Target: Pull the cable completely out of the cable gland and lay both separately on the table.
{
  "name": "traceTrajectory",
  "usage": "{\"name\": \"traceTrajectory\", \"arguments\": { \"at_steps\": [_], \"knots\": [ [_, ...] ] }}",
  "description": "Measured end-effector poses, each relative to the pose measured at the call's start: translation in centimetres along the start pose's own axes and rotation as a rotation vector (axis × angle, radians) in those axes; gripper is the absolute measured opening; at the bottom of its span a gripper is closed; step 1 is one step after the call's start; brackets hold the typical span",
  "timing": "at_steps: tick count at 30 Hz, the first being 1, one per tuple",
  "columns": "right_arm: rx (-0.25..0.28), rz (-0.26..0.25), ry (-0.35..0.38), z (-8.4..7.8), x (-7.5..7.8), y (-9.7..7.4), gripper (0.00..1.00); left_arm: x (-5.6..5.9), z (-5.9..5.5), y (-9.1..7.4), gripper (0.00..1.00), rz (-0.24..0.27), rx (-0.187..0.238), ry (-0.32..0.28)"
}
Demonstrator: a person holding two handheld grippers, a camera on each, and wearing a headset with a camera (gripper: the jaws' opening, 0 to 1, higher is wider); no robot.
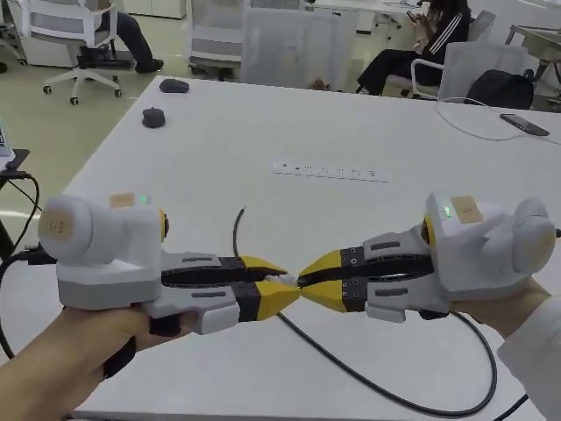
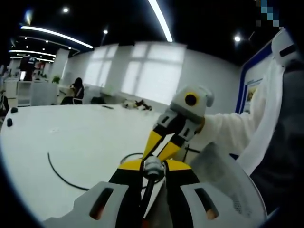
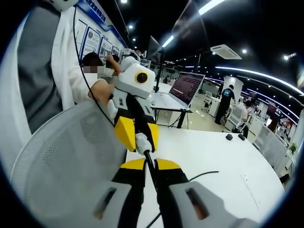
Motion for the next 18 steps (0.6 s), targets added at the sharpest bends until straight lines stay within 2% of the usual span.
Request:
{"name": "traceTrajectory", "arguments": {
  "at_steps": [2,4,7,13,18],
  "knots": [
    [0.005,0.005,0.005,0.10,-0.09,-0.05,0.05,0.16,-0.24,0.15,0.21,-0.001,-0.022,0.014],
    [0.009,0.007,0.006,0.12,-0.11,-0.10,0.05,0.01,-0.24,0.15,0.19,0.008,-0.019,0.038],
    [0.020,0.007,0.013,0.33,-0.08,-0.01,0.05,-0.20,-0.16,0.04,0.17,0.014,-0.016,0.041],
    [0.006,0.010,0.010,0.10,0.01,0.33,0.04,-0.67,-0.17,-0.04,0.17,0.023,-0.026,0.005],
    [-0.005,0.016,0.014,-0.18,-0.09,0.37,0.03,-0.61,-0.14,-0.03,0.16,0.019,-0.024,0.004]
  ]
}}
Point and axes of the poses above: the centre of the closed fingertips' face, and the gripper's own axes: y roughly forward along the fingers, x roughly to its right, z roughly out of its top, the point moved 5 cm from there along -y, roughly backward along the fingers, and after that the axes turned 12 degrees about z, right-handed, at the moved point
